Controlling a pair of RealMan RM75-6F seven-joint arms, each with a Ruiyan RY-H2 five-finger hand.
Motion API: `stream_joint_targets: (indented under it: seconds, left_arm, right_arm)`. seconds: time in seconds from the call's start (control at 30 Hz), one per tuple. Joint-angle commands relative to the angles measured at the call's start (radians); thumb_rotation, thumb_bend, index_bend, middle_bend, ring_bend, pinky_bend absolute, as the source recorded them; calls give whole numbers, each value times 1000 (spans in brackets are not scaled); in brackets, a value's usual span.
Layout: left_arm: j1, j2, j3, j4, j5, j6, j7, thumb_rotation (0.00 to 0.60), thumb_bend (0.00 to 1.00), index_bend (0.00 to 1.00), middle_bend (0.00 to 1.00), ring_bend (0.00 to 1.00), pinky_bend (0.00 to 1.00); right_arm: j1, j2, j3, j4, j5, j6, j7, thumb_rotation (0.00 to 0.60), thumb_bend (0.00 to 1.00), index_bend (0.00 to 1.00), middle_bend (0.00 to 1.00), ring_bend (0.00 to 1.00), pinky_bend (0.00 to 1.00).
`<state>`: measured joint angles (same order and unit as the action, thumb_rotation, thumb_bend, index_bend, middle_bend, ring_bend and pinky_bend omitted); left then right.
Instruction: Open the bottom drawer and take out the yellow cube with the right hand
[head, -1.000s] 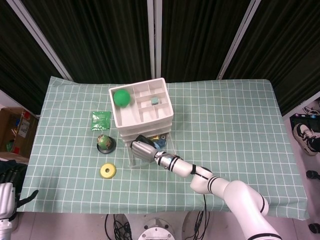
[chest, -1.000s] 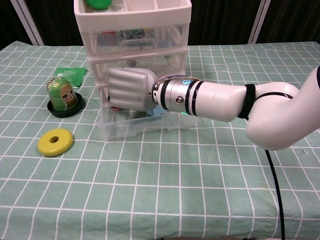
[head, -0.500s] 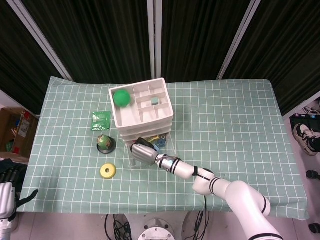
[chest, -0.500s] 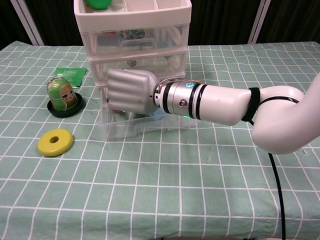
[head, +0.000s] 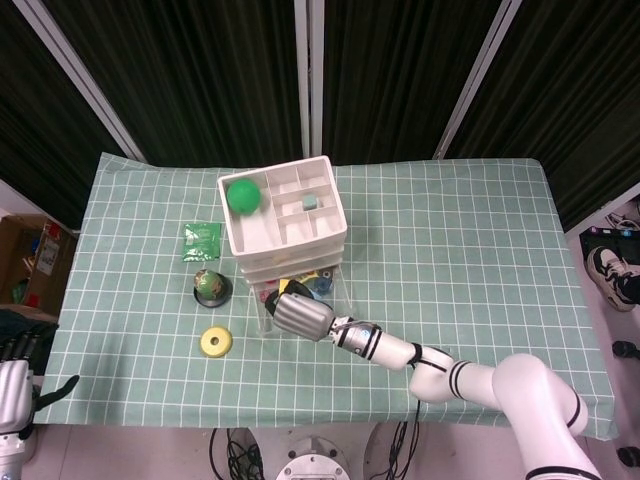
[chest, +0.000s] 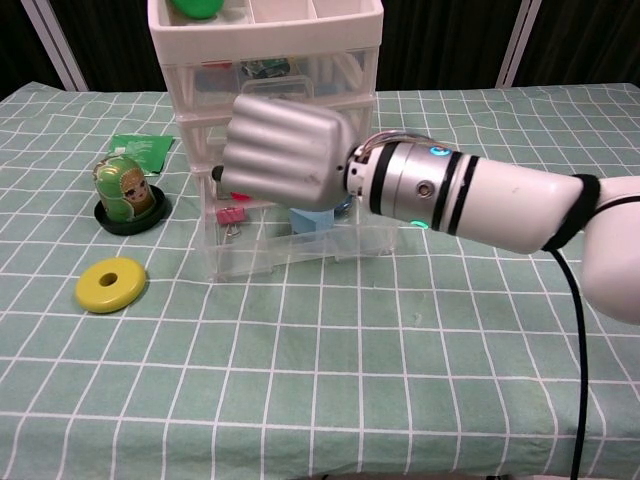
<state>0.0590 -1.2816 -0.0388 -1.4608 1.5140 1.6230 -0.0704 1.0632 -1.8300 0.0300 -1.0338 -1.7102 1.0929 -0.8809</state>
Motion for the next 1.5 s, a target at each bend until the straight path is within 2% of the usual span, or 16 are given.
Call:
stream_joint_targets:
  seconds: [0.03,0.2,0.37,0.53,0.77,0.87,0.93,1.0,1.1,1.23,1.33,1.37,1.4,1.43,1.47,1.5]
  left_arm:
    - [-8,4,-1,-10,6,-6,10,600,125,224,197,181,208]
    - [-20,12,-3,-37,15,-13,31,600,124,224,197,180,208]
    - [-34,17,-3,-65,27,-22,58,600,124,224,197,180,208]
    - [-46,21,-1,-90,38,-30,81,600,124,224,197,180,208]
    - [-51,25,3,-115,42,-33,106,600,124,224,197,180,208]
    - [-49,29,6,-125,42,-30,115,600,124,224,197,180,208]
    - [-46,32,8,-130,41,-27,118,600,125,224,197,180,208]
    - [-43,33,9,-133,39,-24,120,600,124,224,197,180,208]
    - [-42,34,11,-134,40,-22,122,600,125,224,197,180,208]
    - [-43,31,11,-130,39,-22,118,600,124,224,197,180,208]
    - [-46,26,9,-123,40,-22,114,600,125,224,197,180,208]
    - [-47,25,8,-120,39,-23,112,600,125,224,197,180,208]
    - [-48,24,7,-117,38,-24,111,600,124,224,197,180,208]
    - [-49,21,4,-112,36,-24,112,600,124,224,197,180,208]
    - [-51,18,2,-107,34,-24,114,600,124,224,197,180,208]
    - [-52,14,-1,-102,32,-23,118,600,123,224,197,180,208]
  right_arm:
    - [-118,128,18,-192,37,133,43,600,391,654,934,1000,1000]
    - [-236,234,23,-373,117,213,191,600,391,647,934,1000,1000]
    - [-339,366,-2,-566,265,163,420,600,391,628,934,1000,1000]
    - [-391,430,-27,-577,349,93,559,600,392,618,934,1000,1000]
    - [-395,396,-27,-483,417,-43,663,600,392,571,934,1000,1000]
    - [-386,378,-15,-457,427,-82,677,600,391,503,934,1000,1000]
    - [-378,376,-10,-456,441,-110,671,600,388,383,934,999,1000]
    - [-372,385,-7,-467,457,-137,657,600,372,202,934,994,1000]
    - [-373,402,-3,-490,473,-152,644,600,334,34,932,988,1000]
    - [-395,442,6,-535,498,-138,646,600,295,0,893,970,996]
    - [-430,487,8,-577,493,-93,669,600,290,0,803,893,970]
    - [-446,501,7,-590,487,-71,679,600,290,0,741,830,949]
    - [-464,517,5,-603,479,-45,691,600,290,0,642,727,891]
    - [-493,539,2,-619,461,-1,711,600,290,0,592,671,850]
    - [-515,553,-1,-627,448,33,725,600,290,0,485,546,744]
    - [-542,567,-2,-634,436,75,742,600,290,0,371,399,588]
